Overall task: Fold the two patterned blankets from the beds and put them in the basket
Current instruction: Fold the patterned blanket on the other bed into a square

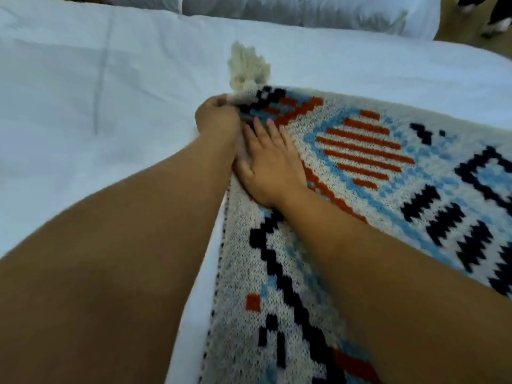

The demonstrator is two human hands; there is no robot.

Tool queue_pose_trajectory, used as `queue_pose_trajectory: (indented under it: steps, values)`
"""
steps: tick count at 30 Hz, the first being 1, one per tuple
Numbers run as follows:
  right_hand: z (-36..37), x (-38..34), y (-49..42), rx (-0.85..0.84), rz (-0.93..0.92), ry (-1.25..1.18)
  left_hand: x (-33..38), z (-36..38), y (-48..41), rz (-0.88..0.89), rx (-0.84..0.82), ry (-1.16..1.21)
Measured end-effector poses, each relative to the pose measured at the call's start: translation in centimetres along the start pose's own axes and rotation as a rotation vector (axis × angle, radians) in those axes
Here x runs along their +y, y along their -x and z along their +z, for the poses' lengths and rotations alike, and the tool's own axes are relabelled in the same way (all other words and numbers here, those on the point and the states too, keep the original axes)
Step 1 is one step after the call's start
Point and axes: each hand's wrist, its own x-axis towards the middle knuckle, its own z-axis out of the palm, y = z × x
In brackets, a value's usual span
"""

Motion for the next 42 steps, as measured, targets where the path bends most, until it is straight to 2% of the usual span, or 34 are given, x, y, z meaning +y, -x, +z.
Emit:
queue_pose_trajectory:
  steps: [2, 5, 10, 16, 19, 21, 24, 30, 34, 37, 42]
  values:
    - [1.6, 0.5, -0.2, -0.026, 0.023, 0.026, -2.3, -1.2, -0.9, -0.050, -0.093, -0.054]
    - [1.8, 0.8, -0.7, 0.027, 0.017, -0.020, -2.7, -1.5, -1.8, -0.087, -0.223, 0.048]
    - [1.4, 0.0, 0.3, 0.052, 0.079, 0.124, -2.3, -1.8, 0.6, -0.034, -0.242, -0.158]
    - [0.9, -2.5, 2.8, -0.066, 0.247, 0.339, -3.2, -4.1, 4.9, -0.022, -0.230, -0.210]
    - [-0.1, -3.5, 6.0, -0.095, 0.254, 0.177, -3.0, -6.0, 7.9, -0.039, -0.232, -0.251]
    - [-1.4, -3.7, 7.9, -0.226, 0.210, 0.016, -2.9, -7.7, 10.1, -0.035, -0.245, -0.313]
    - [-3.4, -5.0, 10.7, -0.367, 0.152, -0.029, -2.6, -10.2, 13.2, -0.046, -0.252, -0.402]
    - [-3.9, -10.2, 20.7, -0.245, 0.223, -0.099, -2.8, -15.6, 21.4, -0.035, -0.268, -0.505]
    - [-2.8, -13.8, 27.6, -0.119, 0.280, -0.152, -4.4, -19.9, 26.0, -0.020, -0.220, -0.701]
    - [-2.2, -16.9, 33.3, -0.152, 0.234, -0.176, -6.0, -24.5, 30.8, 0.001, -0.185, -0.767]
    - [-1.8, -20.1, 40.0, -0.280, 0.156, -0.048, -7.2, -29.9, 37.5, 0.000, -0.242, -0.856]
